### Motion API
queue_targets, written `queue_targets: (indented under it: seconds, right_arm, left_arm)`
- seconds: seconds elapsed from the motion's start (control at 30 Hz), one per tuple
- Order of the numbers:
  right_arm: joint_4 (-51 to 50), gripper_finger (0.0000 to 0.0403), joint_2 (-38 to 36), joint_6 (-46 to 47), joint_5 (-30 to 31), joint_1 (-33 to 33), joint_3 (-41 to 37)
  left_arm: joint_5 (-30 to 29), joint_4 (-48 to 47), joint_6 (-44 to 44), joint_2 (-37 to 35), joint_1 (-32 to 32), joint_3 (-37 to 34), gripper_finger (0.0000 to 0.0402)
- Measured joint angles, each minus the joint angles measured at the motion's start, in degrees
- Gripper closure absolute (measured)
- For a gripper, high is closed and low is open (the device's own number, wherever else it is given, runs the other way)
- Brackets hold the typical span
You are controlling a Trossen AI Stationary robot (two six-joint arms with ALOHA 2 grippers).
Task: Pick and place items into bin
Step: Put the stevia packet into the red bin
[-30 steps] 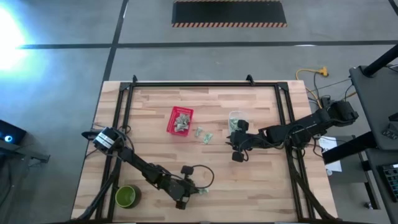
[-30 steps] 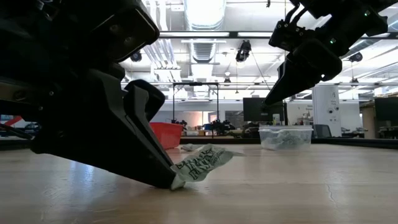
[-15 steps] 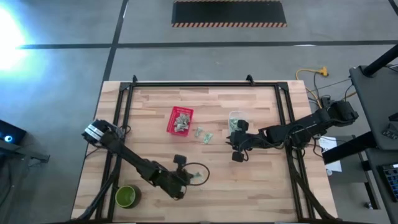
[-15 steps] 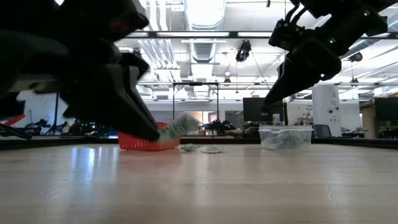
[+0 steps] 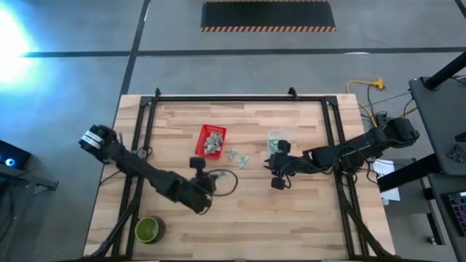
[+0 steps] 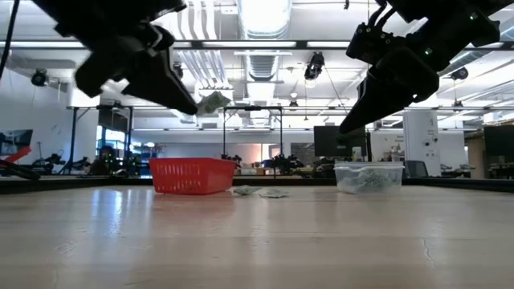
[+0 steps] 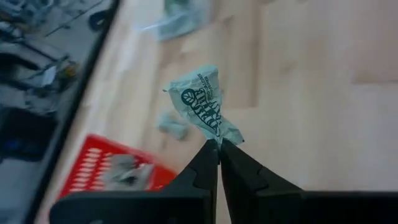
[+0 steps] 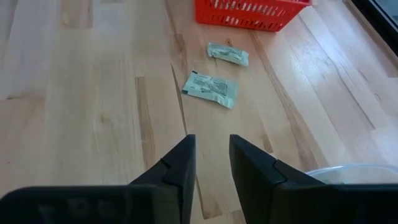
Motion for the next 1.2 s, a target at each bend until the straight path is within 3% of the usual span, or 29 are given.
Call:
queue_targets:
  seconds: [0.43,0.63,1.07,1.2]
  right_arm:
    - [0.5,0.0330,0.0,0.0,0.0,0.0,-0.1]
    - [0.5,0.0324,0.0,-0.2,0.0,0.0,-0.2]
    - [0.5,0.0335,0.0,-0.2,0.0,0.0,-0.3]
    - [0.5,0.0330,0.0,-0.2,0.0,0.0,-0.3]
  left_arm:
    - [-1.9,-11.6,3.1,-3.8,15.7,-0.1,0.0402]
    - [2.6,-12.4,3.1,-3.7,22.2,-1.6,0.0402]
    - [3.6,-11.8,4.1,-3.7,23.8,-3.2,0.0400]
    - [3.6,-11.2,5.7,-3.7,23.8,-3.2,0.0377]
